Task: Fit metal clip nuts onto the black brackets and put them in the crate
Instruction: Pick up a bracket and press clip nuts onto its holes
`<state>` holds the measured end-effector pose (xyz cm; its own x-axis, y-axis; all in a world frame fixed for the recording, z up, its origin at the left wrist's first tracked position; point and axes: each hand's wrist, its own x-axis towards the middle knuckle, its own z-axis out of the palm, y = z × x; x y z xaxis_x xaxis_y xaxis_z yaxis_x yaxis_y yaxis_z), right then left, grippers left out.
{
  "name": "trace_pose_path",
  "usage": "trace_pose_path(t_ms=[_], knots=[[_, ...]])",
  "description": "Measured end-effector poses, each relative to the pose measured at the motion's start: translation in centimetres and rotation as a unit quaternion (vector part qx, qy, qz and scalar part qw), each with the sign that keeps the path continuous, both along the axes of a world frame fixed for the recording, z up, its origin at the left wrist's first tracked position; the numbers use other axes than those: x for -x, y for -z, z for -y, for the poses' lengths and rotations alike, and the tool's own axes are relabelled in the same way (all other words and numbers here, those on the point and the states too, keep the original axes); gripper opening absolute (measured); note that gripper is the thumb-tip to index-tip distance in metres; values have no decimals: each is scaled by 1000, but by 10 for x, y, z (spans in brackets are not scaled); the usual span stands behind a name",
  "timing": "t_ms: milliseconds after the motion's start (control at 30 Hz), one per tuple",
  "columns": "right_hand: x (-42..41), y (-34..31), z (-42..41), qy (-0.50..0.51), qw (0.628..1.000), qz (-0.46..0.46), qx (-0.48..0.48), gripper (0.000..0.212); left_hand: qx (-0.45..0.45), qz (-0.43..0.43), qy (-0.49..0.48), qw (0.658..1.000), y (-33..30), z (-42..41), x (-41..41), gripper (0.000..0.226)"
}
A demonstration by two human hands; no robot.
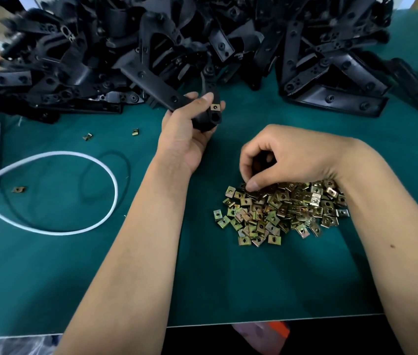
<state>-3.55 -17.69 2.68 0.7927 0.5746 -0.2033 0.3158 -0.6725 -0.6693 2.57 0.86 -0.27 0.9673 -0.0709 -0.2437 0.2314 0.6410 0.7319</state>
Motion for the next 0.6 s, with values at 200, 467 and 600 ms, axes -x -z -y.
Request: trace_pose_path(t_ms=[200, 467, 600], knots=[[-2, 6, -5, 7, 1000, -3, -12, 16, 4, 1, 21, 1000, 0, -1, 0, 26], [-6, 12, -7, 35, 998, 51, 2, 11, 1, 6, 14, 1000, 1, 1, -1, 32], [-9, 11, -1, 62, 995, 67, -32, 9, 7, 4, 15, 1000, 1, 0, -2, 34]])
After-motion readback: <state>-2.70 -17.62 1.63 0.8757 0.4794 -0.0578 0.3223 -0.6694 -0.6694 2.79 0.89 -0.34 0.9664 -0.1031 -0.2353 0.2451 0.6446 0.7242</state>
